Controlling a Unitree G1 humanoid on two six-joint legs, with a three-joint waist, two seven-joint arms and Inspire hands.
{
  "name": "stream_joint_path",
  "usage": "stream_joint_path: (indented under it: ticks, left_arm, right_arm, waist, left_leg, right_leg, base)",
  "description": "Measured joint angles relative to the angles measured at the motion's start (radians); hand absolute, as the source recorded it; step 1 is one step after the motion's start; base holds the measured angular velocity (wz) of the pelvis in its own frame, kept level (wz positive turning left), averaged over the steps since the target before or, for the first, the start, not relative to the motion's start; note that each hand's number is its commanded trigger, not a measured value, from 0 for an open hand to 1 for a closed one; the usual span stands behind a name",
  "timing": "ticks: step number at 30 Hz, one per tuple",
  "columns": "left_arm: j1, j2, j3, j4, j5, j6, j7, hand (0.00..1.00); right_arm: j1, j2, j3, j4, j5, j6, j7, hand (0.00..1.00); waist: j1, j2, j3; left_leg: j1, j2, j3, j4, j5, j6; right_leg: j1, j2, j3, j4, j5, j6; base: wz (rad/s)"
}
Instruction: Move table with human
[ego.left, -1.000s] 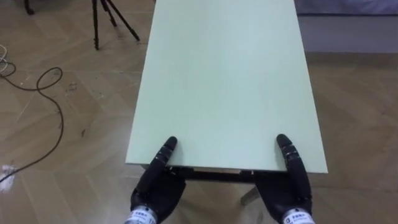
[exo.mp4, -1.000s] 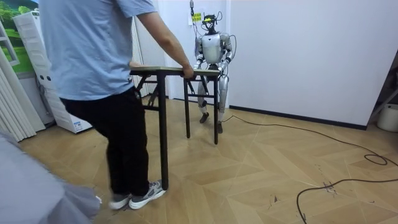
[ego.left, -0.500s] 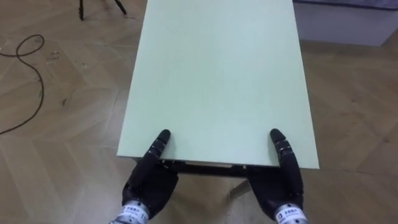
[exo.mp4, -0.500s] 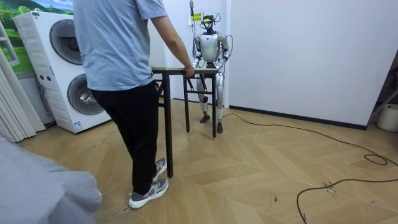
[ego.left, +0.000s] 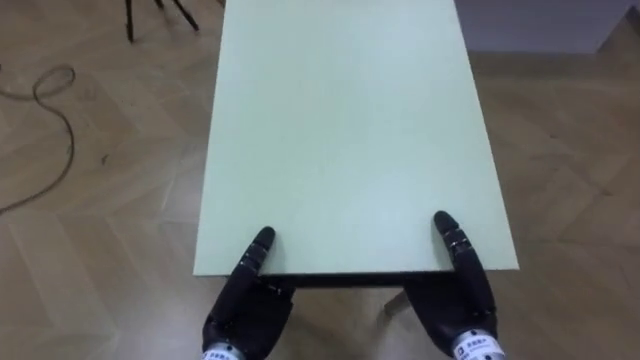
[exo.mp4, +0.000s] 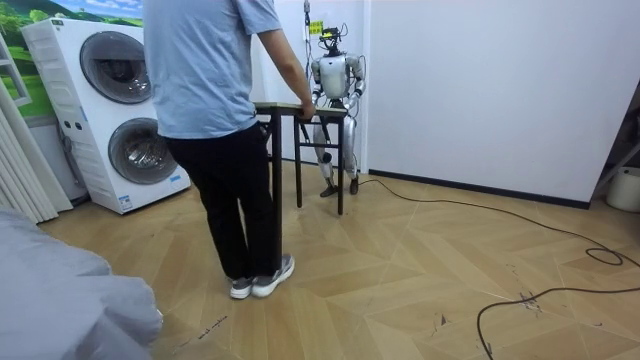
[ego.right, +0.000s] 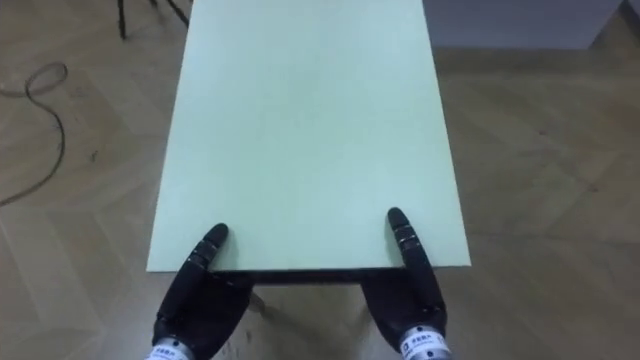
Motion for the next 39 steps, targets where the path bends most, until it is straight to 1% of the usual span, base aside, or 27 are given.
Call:
stream_joint_path:
  ticks: [1,2,4,5,6,7,8,9,11,13,14,15,16,17,18,19,20,21,22,23,24,26,28,29,32,34,39]
  left_arm:
    - [-0.005,0.001,-0.002,0.0,0.001,0.001,0.0,1.0]
    - [-0.021,0.001,-0.001,0.0,0.001,0.001,-0.004,1.0]
    - [-0.047,-0.001,-0.002,0.012,0.002,0.001,0.0,1.0]
    - [-0.057,-0.008,-0.006,0.027,0.002,-0.001,0.004,1.0]
    - [-0.056,-0.013,-0.013,0.039,-0.001,-0.012,0.004,1.0]
    - [-0.057,-0.011,-0.015,0.04,-0.005,-0.013,0.004,1.0]
    - [-0.057,-0.008,-0.014,0.04,-0.015,-0.026,0.001,1.0]
    - [-0.061,-0.021,-0.014,0.051,-0.02,-0.033,0.007,1.0]
    - [-0.07,-0.026,-0.014,0.062,-0.023,-0.029,0.02,1.0]
    - [-0.075,-0.025,-0.016,0.068,-0.02,-0.03,0.026,1.0]
    - [-0.081,-0.022,-0.016,0.076,-0.021,-0.03,0.028,1.0]
    - [-0.083,-0.022,-0.016,0.084,-0.021,-0.03,0.028,1.0]
    - [-0.088,-0.022,-0.016,0.093,-0.025,-0.03,0.029,1.0]
    - [-0.09,-0.022,-0.015,0.093,-0.025,-0.03,0.034,1.0]
    - [-0.091,-0.023,-0.016,0.093,-0.026,-0.03,0.036,1.0]
    - [-0.091,-0.023,-0.02,0.093,-0.026,-0.03,0.042,1.0]
    - [-0.091,-0.025,-0.025,0.093,-0.025,-0.024,0.051,1.0]
    - [-0.091,-0.022,-0.026,0.093,-0.022,-0.018,0.055,1.0]
    - [-0.089,-0.023,-0.027,0.093,-0.022,-0.019,0.055,1.0]
    - [-0.086,-0.021,-0.032,0.093,-0.022,-0.019,0.055,1.0]
    - [-0.085,-0.02,-0.032,0.093,-0.022,-0.019,0.054,1.0]
    - [-0.083,-0.021,-0.032,0.092,-0.022,-0.019,0.054,1.0]
    - [-0.078,-0.022,-0.033,0.091,-0.022,-0.019,0.054,1.0]
    - [-0.075,-0.022,-0.033,0.09,-0.023,-0.019,0.054,1.0]
    - [-0.065,-0.015,-0.033,0.089,-0.023,-0.023,0.054,1.0]
    - [-0.058,-0.01,-0.033,0.083,-0.022,-0.023,0.054,1.0]
    - [-0.057,-0.003,-0.033,0.072,-0.011,-0.026,0.054,1.0]
  right_arm:
    - [0.003,0.001,-0.001,-0.004,0.003,-0.003,0.002,1.0]
    - [-0.001,0.004,-0.008,-0.01,0.005,-0.004,0.004,1.0]
    - [-0.012,0.008,-0.013,-0.01,0.007,-0.006,0.002,1.0]
    - [-0.013,0.006,-0.013,-0.009,0.005,-0.008,-0.005,1.0]
    - [-0.009,0.004,-0.013,-0.008,0.0,-0.008,-0.008,1.0]
    - [-0.008,0.006,-0.012,-0.007,0.0,-0.01,-0.008,1.0]
    - [-0.01,0.016,-0.008,-0.008,-0.009,-0.012,-0.001,1.0]
    - [-0.019,0.016,-0.011,-0.004,-0.029,-0.015,0.005,1.0]
    - [-0.028,0.021,-0.005,0.002,-0.043,-0.023,0.006,1.0]
    - [-0.029,0.02,-0.009,0.012,-0.041,-0.022,0.005,1.0]
    - [-0.029,0.023,-0.016,0.019,-0.039,-0.021,0.003,1.0]
    - [-0.027,0.031,-0.016,0.022,-0.039,-0.018,-0.001,1.0]
    - [-0.026,0.029,-0.016,0.022,-0.04,-0.012,-0.007,1.0]
    - [-0.026,0.029,-0.019,0.022,-0.041,-0.009,-0.007,1.0]
    - [-0.025,0.028,-0.022,0.022,-0.04,-0.007,-0.007,1.0]
    - [-0.023,0.026,-0.024,0.022,-0.04,-0.006,-0.008,1.0]
    - [-0.012,0.026,-0.029,0.022,-0.041,-0.006,-0.01,1.0]
    - [-0.004,0.029,-0.034,0.022,-0.039,-0.006,-0.01,1.0]
    - [-0.001,0.029,-0.034,0.022,-0.039,-0.007,-0.01,1.0]
    - [0.004,0.029,-0.033,0.021,-0.039,-0.01,-0.01,1.0]
    - [0.008,0.029,-0.033,0.018,-0.039,-0.01,-0.01,1.0]
    - [0.01,0.029,-0.033,0.013,-0.039,-0.011,-0.014,1.0]
    - [0.01,0.029,-0.03,0.011,-0.04,-0.015,-0.021,1.0]
    - [0.01,0.027,-0.023,0.011,-0.039,-0.019,-0.023,1.0]
    - [0.021,0.027,-0.002,0.011,-0.037,-0.039,-0.024,1.0]
    - [0.026,0.027,0.005,0.011,-0.032,-0.043,-0.025,1.0]
    - [0.025,0.025,0.016,0.011,-0.002,-0.048,-0.038,1.0]
  waist:
    - [-0.006,0.003,-0.0001]
    - [-0.009,0.007,-0.0003]
    - [-0.007,0.012,0.0011]
    - [-0.014,0.013,0.0018]
    - [-0.014,0.024,0.0091]
    - [-0.009,0.026,0.0045]
    - [0.008,0.011,-0.0014]
    - [0.007,0.022,0.0001]
    - [0.0,0.024,0.001]
    - [-0.008,0.012,0.0018]
    - [-0.002,-0.004,0.002]
    - [-0.001,-0.009,0.0008]
    - [-0.004,-0.012,0.0009]
    - [-0.013,-0.012,0.0008]
    - [-0.02,-0.013,0.0013]
    - [-0.022,-0.012,0.0018]
    - [-0.022,-0.01,0.0014]
    - [-0.024,-0.013,0.0023]
    - [-0.024,-0.014,0.0022]
    - [-0.019,-0.013,0.0021]
    - [-0.015,-0.015,0.0012]
    - [-0.01,-0.018,0.0001]
    - [-0.002,-0.019,-0.0002]
    - [0.006,-0.026,-0.0038]
    - [0.019,-0.042,-0.0056]
    - [0.025,-0.045,-0.006]
    - [0.044,-0.055,-0.0055]
  left_leg:
    - [0.008,-0.003,0.0,-0.043,-0.007,-0.006]
    - [0.007,0.002,0.004,-0.095,-0.032,-0.004]
    - [-0.007,-0.001,0.008,-0.12,-0.055,0.007]
    - [0.009,-0.017,0.001,-0.149,-0.054,0.008]
    - [0.042,-0.027,-0.031,-0.193,-0.062,0.026]
    - [0.043,-0.029,-0.044,-0.202,-0.07,0.04]
    - [0.024,-0.053,-0.045,-0.2,-0.088,0.062]
    - [0.009,-0.058,-0.019,-0.198,-0.112,0.08]
    - [0.002,-0.067,0.039,-0.217,-0.114,0.08]
    - [0.006,-0.078,0.061,-0.232,-0.111,0.088]
    - [0.006,-0.092,0.065,-0.234,-0.102,0.105]
    - [0.006,-0.098,0.069,-0.236,-0.099,0.114]
    - [-0.005,-0.105,0.086,-0.228,-0.094,0.135]
    - [-0.028,-0.112,0.089,-0.215,-0.089,0.153]
    - [-0.046,-0.121,0.094,-0.211,-0.077,0.17]
    - [-0.048,-0.122,0.098,-0.211,-0.071,0.176]
    - [-0.047,-0.12,0.112,-0.214,-0.061,0.181]
    - [-0.047,-0.121,0.121,-0.219,-0.05,0.186]
    - [-0.048,-0.121,0.123,-0.224,-0.044,0.187]
    - [-0.049,-0.121,0.123,-0.234,-0.032,0.188]
    - [-0.056,-0.121,0.123,-0.237,-0.024,0.188]
    - [-0.062,-0.121,0.125,-0.237,-0.017,0.186]
    - [-0.058,-0.121,0.128,-0.244,-0.009,0.182]
    - [-0.051,-0.121,0.139,-0.254,-0.003,0.181]
    - [-0.043,-0.118,0.149,-0.264,0.006,0.174]
    - [-0.039,-0.111,0.152,-0.267,0.01,0.171]
    - [-0.023,-0.098,0.16,-0.312,0.044,0.16]
  right_leg:
    - [-0.01,0.003,0.032,-0.013,0.017,0.005]
    - [-0.041,-0.001,0.073,-0.016,0.039,0.024]
    - [-0.07,-0.006,0.105,-0.009,0.052,0.044]
    - [-0.104,-0.023,0.106,0.052,0.061,0.052]
    - [-0.166,-0.016,0.114,0.121,0.059,0.062]
    - [-0.178,0.005,0.128,0.067,0.07,0.066]
    - [-0.191,0.008,0.136,-0.053,0.188,0.049]
    - [-0.202,-0.009,0.093,-0.057,0.185,0.041]
    - [-0.217,-0.034,0.089,-0.048,0.196,0.042]
    - [-0.214,-0.046,0.092,-0.053,0.231,0.046]
    - [-0.21,-0.057,0.099,-0.059,0.252,0.051]
    - [-0.205,-0.06,0.101,-0.072,0.264,0.057]
    - [-0.196,-0.068,0.103,-0.104,0.302,0.07]
    - [-0.193,-0.076,0.107,-0.138,0.346,0.093]
    - [-0.195,-0.082,0.127,-0.154,0.381,0.128]
    - [-0.196,-0.087,0.14,-0.138,0.375,0.136]
    - [-0.197,-0.11,0.148,-0.041,0.296,0.155]
    - [-0.186,-0.135,0.148,0.071,0.197,0.155]
    - [-0.177,-0.147,0.149,0.118,0.157,0.154]
    - [-0.146,-0.167,0.153,0.186,0.096,0.162]
    - [-0.105,-0.176,0.166,0.211,0.054,0.182]
    - [-0.048,-0.173,0.19,0.19,0.02,0.195]
    - [-0.017,-0.157,0.188,0.125,0.017,0.197]
    - [-0.005,-0.152,0.189,0.085,0.017,0.197]
    - [0.042,-0.135,0.186,-0.013,0.022,0.205]
    - [0.063,-0.123,0.184,-0.056,0.036,0.211]
    - [0.096,-0.094,0.186,-0.146,0.086,0.198]
  base:
    - [0.62]
    - [0.28]
    - [0.2]
    - [0.07]
    - [-0.07]
    - [-0.31]
    - [-0.26]
    - [-0.17]
    - [0.16]
    - [0.15]
    - [0.0]
    - [0.0]
    - [0.1]
    - [0.19]
    - [0.22]
    - [0.17]
    - [0.19]
    - [0.17]
    - [0.07]
    - [-0.04]
    - [-0.07]
    - [-0.05]
    - [-0.14]
    - [-0.27]
    - [-0.18]
    - [-0.1]
    - [-0.07]
